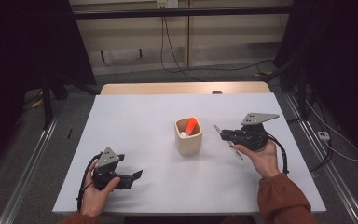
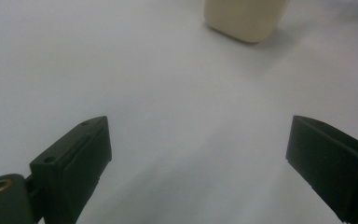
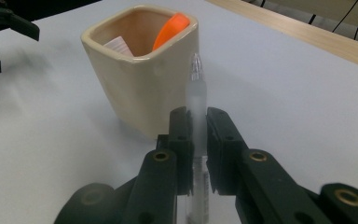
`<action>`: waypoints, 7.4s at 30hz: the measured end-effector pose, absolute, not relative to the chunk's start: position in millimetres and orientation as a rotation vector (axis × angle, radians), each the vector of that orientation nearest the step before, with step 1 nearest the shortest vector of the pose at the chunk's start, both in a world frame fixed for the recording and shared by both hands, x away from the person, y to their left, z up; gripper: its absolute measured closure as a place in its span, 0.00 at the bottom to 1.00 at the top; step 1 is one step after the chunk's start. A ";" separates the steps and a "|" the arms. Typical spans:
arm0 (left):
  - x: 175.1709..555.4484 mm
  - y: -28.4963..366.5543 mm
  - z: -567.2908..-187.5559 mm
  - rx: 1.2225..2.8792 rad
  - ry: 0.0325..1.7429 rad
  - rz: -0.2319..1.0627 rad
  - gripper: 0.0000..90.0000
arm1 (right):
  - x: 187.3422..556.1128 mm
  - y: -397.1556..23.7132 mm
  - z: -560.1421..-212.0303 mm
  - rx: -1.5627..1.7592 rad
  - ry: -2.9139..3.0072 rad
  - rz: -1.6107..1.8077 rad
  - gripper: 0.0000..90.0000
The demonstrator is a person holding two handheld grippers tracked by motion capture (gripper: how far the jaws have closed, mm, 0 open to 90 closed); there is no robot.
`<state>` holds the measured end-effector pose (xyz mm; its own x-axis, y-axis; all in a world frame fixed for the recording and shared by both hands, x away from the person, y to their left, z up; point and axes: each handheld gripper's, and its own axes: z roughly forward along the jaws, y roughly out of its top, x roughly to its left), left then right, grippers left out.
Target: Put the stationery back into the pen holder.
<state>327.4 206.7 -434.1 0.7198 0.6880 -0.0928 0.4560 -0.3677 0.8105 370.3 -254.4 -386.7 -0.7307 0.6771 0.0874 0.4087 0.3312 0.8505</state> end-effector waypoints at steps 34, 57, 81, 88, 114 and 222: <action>327.9 201.9 -432.0 2.031 0.847 0.346 0.07 | 366.8 -239.7 -356.1 0.880 2.126 1.557 0.91; 327.7 202.9 -432.1 2.031 0.854 0.345 0.07 | 390.8 -216.2 -337.5 0.851 2.084 1.641 0.91; 327.5 203.4 -432.0 2.033 0.852 0.346 0.07 | 410.4 -183.8 -319.3 0.798 2.048 1.665 0.91; 327.6 203.9 -432.1 2.030 0.851 0.344 0.07 | 416.1 -174.0 -319.3 0.805 2.042 1.658 0.91; 327.5 204.8 -432.0 2.024 0.855 0.342 0.07 | 431.8 -149.5 -330.1 0.827 2.027 1.680 0.91; 328.1 206.4 -432.3 2.028 0.880 0.343 0.07 | 411.1 -171.2 -373.1 0.975 2.079 1.446 0.23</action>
